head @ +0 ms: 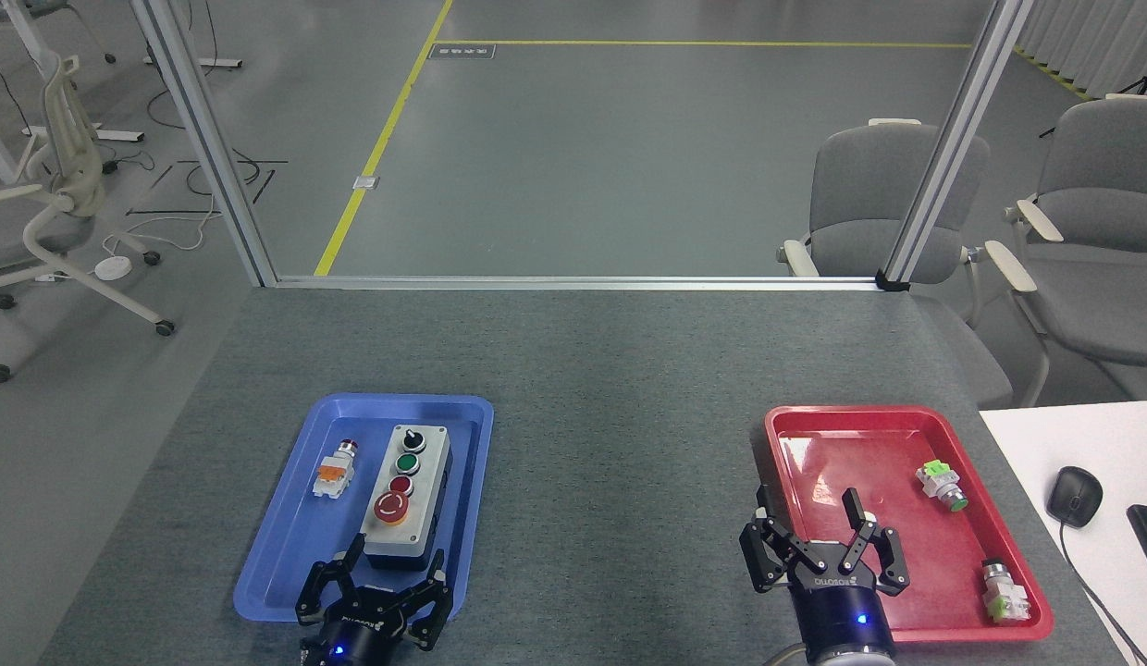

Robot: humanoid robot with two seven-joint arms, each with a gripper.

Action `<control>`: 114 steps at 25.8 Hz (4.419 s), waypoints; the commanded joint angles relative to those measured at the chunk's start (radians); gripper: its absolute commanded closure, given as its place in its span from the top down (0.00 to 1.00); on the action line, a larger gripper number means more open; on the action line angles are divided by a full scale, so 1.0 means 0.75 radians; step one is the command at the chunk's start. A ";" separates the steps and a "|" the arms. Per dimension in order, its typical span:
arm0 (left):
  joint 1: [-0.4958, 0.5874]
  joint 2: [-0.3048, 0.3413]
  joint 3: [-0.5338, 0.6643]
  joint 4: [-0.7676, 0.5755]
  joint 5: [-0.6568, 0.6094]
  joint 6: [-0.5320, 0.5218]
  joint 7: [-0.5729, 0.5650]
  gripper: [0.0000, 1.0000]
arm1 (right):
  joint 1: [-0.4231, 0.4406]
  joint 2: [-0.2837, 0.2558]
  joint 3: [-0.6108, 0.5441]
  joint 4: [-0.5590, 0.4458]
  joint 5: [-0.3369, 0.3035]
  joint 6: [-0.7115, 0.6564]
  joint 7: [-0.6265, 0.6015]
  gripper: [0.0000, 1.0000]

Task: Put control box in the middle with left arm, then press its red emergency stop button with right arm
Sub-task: 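Close the left gripper on the near end of the control box, then lift the control box and carry it toward the table middle, then lower the control box onto the table and open the left gripper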

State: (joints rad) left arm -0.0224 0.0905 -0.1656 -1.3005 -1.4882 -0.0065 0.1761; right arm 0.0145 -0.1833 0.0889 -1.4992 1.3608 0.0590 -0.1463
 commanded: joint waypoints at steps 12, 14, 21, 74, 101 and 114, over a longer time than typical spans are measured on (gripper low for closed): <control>-0.074 -0.031 0.010 0.128 0.019 0.019 0.000 0.99 | 0.034 -0.013 0.004 -0.030 0.000 0.001 0.001 0.98; -0.087 -0.027 0.010 0.149 0.029 0.019 0.000 0.99 | 0.034 -0.017 0.004 -0.030 0.000 0.001 0.001 0.98; -0.093 -0.012 0.016 0.169 0.058 0.019 0.000 0.99 | 0.032 -0.015 0.006 -0.030 0.000 -0.001 0.001 0.98; -0.340 -0.270 -0.462 0.196 -0.006 -0.008 -0.069 0.00 | 0.022 -0.001 0.010 -0.012 0.000 -0.009 0.001 0.98; -0.441 -0.307 -0.700 0.499 -0.073 0.142 -0.073 0.62 | 0.022 0.025 0.012 -0.012 0.002 -0.011 0.013 0.98; -0.422 -0.258 -0.691 0.382 -0.069 0.125 -0.073 0.99 | 0.018 0.042 0.045 -0.026 0.002 0.056 0.091 0.98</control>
State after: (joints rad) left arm -0.3463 -0.1311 -0.6897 -0.9586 -1.5424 0.0959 0.1236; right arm 0.0289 -0.1548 0.1214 -1.5129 1.3622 0.0983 -0.1092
